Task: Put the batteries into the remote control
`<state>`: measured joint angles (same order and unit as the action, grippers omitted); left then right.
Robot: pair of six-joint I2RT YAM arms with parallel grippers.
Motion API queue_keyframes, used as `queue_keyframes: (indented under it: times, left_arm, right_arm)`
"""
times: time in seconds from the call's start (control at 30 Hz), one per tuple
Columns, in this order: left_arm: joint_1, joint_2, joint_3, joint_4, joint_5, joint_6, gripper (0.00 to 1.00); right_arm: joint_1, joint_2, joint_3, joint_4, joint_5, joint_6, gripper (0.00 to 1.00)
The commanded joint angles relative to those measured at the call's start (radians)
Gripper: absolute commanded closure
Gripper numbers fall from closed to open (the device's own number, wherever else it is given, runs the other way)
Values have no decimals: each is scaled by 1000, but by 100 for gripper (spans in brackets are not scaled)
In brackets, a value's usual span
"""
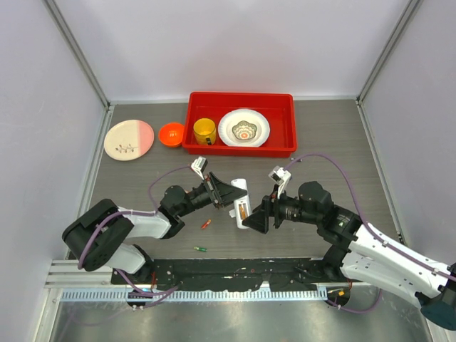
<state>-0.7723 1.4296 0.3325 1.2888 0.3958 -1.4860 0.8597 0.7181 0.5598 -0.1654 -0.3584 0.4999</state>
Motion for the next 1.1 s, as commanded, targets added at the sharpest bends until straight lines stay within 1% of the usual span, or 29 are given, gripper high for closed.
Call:
queue_keyframes:
  times: [0.0, 0.3, 0.77, 0.97, 1.07]
  left_arm:
    - [-5, -18, 25, 257, 20, -3, 100]
    - [-4, -28, 23, 257, 23, 1, 100]
    - [-5, -41, 17, 257, 26, 3, 100]
    - [-4, -43, 7, 257, 20, 7, 100]
    - [-5, -38, 5, 257, 17, 12, 100]
  right_arm:
    - [-5, 9, 5, 84, -11, 3, 23]
    - [-13, 30, -1, 112, -13, 22, 23]
    - [-50, 43, -21, 129, -22, 51, 28]
    - [-56, 60, -15, 152, -54, 54, 28]
    - [-56, 72, -1, 153, -86, 45, 26]
